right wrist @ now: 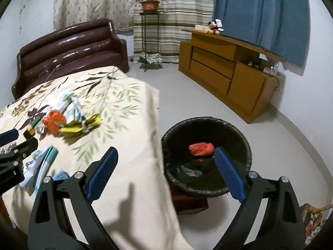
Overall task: Collect trash
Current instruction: 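Grasp the white milk-powder packet with the left tool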
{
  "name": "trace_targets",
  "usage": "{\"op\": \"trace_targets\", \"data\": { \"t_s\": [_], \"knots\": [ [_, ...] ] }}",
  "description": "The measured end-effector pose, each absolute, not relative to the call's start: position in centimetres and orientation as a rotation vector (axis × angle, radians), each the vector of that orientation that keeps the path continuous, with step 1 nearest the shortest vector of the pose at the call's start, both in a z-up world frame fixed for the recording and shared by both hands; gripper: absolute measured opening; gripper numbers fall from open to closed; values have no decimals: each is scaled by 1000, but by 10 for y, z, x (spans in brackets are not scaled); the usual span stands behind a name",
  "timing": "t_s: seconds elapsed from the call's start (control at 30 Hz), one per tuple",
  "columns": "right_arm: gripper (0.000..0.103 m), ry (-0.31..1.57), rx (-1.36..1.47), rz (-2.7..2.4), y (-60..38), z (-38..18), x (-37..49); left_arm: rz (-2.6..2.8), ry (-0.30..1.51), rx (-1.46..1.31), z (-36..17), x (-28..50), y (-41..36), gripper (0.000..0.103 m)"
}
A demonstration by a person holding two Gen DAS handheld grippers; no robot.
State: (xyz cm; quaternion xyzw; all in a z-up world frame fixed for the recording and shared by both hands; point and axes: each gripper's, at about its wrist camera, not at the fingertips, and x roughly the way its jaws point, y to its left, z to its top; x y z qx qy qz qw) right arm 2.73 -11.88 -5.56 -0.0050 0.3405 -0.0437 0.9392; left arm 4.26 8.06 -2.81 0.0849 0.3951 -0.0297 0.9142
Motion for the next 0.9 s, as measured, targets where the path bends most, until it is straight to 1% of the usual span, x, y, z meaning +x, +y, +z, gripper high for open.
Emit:
{"op": "trace_targets", "data": {
  "t_s": [0.43,0.47,0.5,0.53,0.6,0.63,0.67,0.9],
  "knots": [
    [91,727,-33,-50,-81,-63,19,-152,868,165,-52,32,102,65],
    [91,729,-32,-48,-80,-63,19,-157,874,167,-54,32,102,63],
    [91,732,-32,-44,-78,-63,19,-161,882,164,-57,32,103,58],
    [91,733,-33,-42,-77,-64,18,-167,889,155,-58,33,104,56],
    [91,733,-35,-35,-74,-63,17,-174,901,130,-60,34,109,43],
    [91,733,-37,-32,-73,-63,16,-181,904,121,-61,35,111,40],
    [91,733,-39,-29,-71,-62,16,-195,909,106,-61,35,113,34],
    [91,740,-41,-10,-56,-62,13,-228,886,87,-60,29,118,29]
  ]
}}
